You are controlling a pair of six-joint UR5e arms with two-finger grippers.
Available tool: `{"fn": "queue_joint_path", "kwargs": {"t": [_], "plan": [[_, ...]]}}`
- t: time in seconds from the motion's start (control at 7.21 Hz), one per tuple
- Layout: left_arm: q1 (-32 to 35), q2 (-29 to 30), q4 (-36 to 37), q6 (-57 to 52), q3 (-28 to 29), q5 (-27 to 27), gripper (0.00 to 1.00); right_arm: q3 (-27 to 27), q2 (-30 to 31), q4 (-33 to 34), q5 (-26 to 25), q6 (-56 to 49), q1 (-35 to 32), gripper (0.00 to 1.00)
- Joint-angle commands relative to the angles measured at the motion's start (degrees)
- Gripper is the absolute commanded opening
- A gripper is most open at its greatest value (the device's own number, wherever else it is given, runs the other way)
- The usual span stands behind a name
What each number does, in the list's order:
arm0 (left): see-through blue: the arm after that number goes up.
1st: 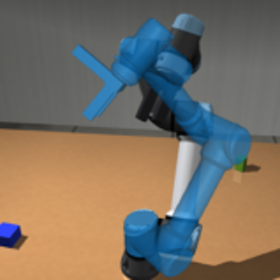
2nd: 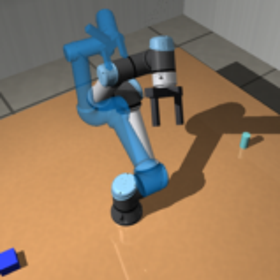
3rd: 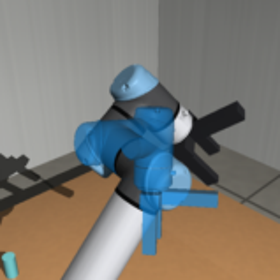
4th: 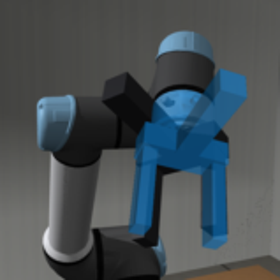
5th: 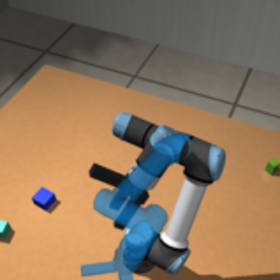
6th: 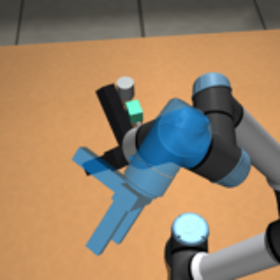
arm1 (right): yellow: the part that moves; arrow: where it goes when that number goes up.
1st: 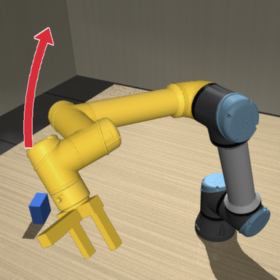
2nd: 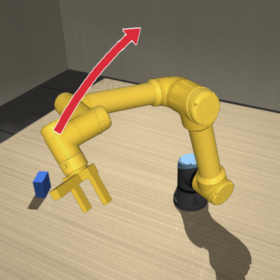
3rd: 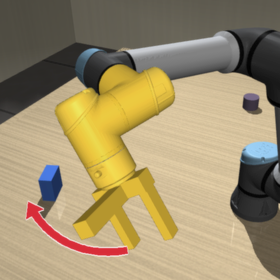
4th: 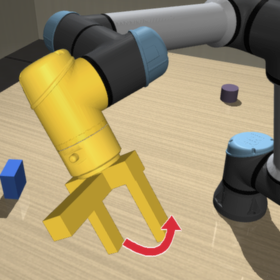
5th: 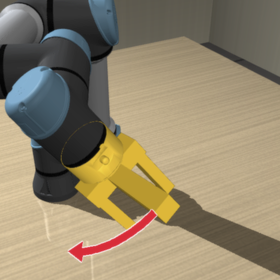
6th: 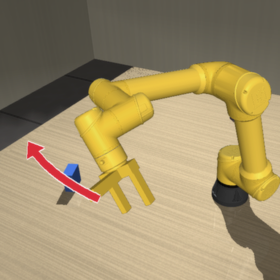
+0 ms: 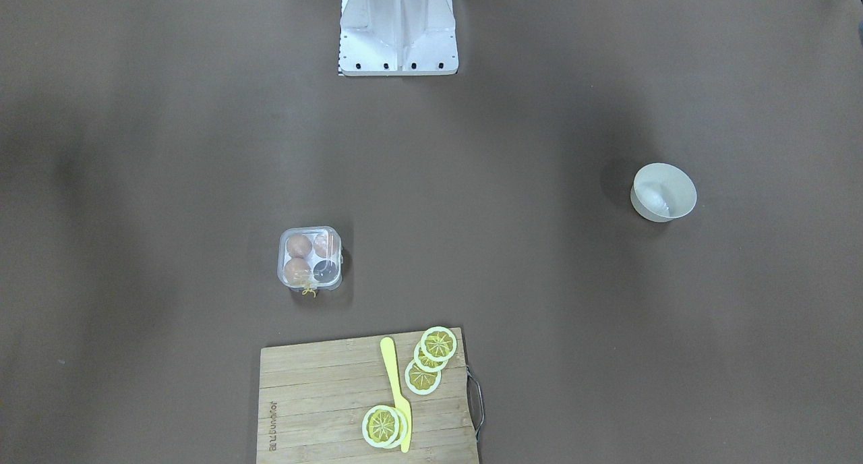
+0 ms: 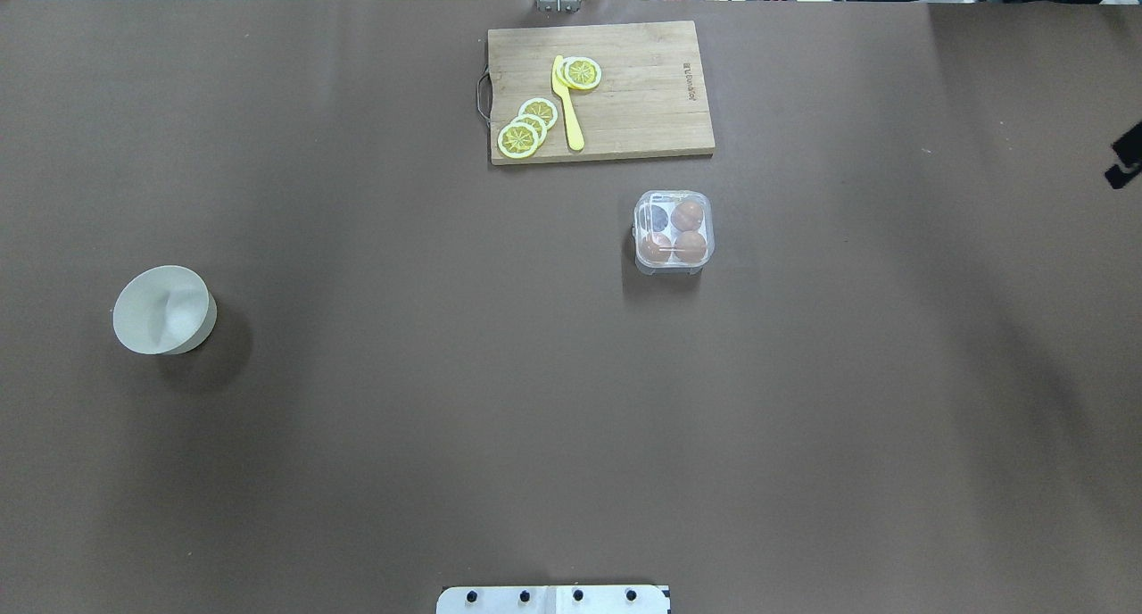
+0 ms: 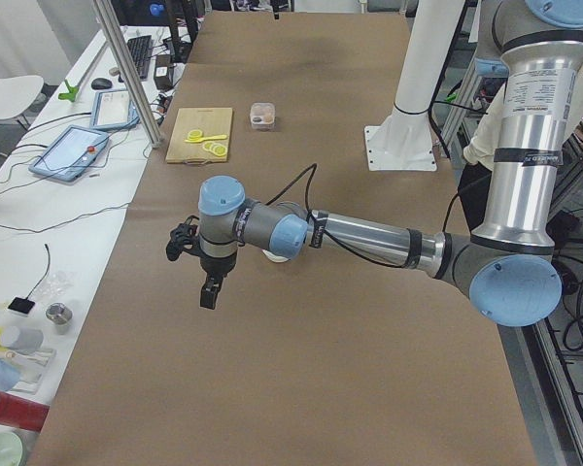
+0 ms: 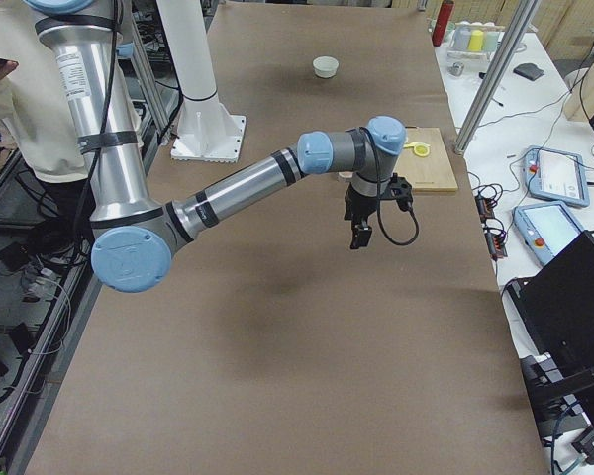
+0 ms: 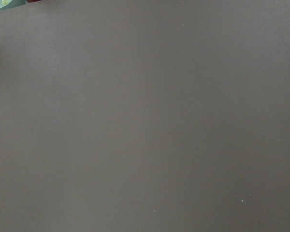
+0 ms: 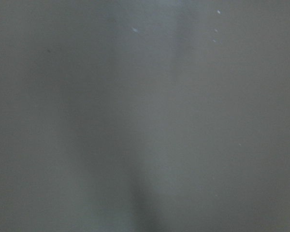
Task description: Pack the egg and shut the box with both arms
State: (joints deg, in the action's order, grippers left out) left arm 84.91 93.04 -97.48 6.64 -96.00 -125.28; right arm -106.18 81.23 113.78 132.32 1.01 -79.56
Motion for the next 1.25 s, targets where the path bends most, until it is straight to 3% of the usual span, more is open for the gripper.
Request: {"fn": "queue_joint_path", "kwargs": {"t": [0.0, 0.28, 0.55, 0.97, 1.11], "plan": [[0.8, -2.1, 0.6, -1.4, 2.0, -0.1, 0.98, 4.6, 5.5, 0.1, 1.9, -8.5, -7.5, 1.00], [4.4, -2.3, 0.5, -1.4, 5.0, -6.3, 0.98, 12.4, 5.3, -1.1, 4.3, -15.7, -13.5, 1.00], [4.7, -3.6, 0.4, -1.0, 3.9, -9.1, 0.98, 13.5, 6.3, -3.0, 4.2, -16.0, -14.5, 1.00], [4.6, -3.2, 0.5, -0.6, 3.8, -9.0, 0.98, 12.9, 6.0, -3.7, 3.7, -15.4, -15.0, 1.00], [4.7, -3.2, 0.5, -0.6, 3.7, -9.0, 0.98, 13.5, 6.5, -7.5, 3.0, -15.3, -15.0, 1.00]]}}
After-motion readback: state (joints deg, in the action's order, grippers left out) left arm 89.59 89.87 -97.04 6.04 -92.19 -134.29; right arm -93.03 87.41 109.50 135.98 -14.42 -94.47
